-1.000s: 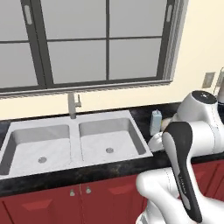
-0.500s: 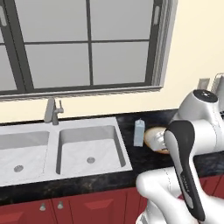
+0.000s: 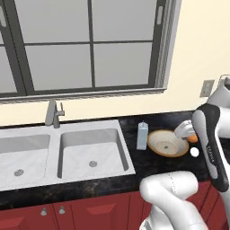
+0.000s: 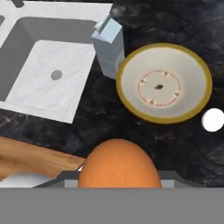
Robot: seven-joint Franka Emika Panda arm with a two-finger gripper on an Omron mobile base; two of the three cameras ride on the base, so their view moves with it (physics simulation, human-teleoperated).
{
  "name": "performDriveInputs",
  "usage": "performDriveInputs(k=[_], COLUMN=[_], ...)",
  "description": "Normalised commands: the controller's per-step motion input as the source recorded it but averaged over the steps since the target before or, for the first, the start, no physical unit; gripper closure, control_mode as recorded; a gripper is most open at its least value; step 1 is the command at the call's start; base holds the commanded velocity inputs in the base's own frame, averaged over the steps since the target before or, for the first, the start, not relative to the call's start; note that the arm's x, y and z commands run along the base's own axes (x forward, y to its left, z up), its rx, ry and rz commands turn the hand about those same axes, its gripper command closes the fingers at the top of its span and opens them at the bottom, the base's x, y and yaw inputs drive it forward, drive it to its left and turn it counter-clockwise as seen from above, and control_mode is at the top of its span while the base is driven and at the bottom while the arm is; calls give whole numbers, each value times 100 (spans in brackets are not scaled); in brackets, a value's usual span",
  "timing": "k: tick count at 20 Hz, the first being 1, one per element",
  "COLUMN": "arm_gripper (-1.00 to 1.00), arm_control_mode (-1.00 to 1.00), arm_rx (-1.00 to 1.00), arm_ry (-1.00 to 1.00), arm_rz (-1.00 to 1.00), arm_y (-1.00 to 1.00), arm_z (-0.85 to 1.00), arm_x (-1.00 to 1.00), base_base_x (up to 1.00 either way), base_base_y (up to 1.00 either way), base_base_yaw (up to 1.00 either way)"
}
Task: Gather the eggs and milk located in the vicinity of the sink area and place them right next to the bowl.
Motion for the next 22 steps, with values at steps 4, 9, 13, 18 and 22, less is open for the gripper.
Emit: performDriveInputs(k=[4, 9, 13, 18, 22], arm_gripper=[100, 100, 100, 100, 100], arm_control_mode=[-100, -100, -100, -100, -100], arm_rx=[8, -10, -12, -2, 0], arm_ry=[15, 2, 7, 1, 0], arm_rz=[6, 0, 0, 0, 0], arm_y=[-100, -60, -10, -11, -32], arm_z=[-51, -53, -2, -5, -39], arm_x=[100, 87, 77, 47, 17], base_base_x=[0, 0, 0, 0, 0], base_base_y=[0, 0, 0, 0, 0], base_base_yaw=[0, 0, 0, 0, 0])
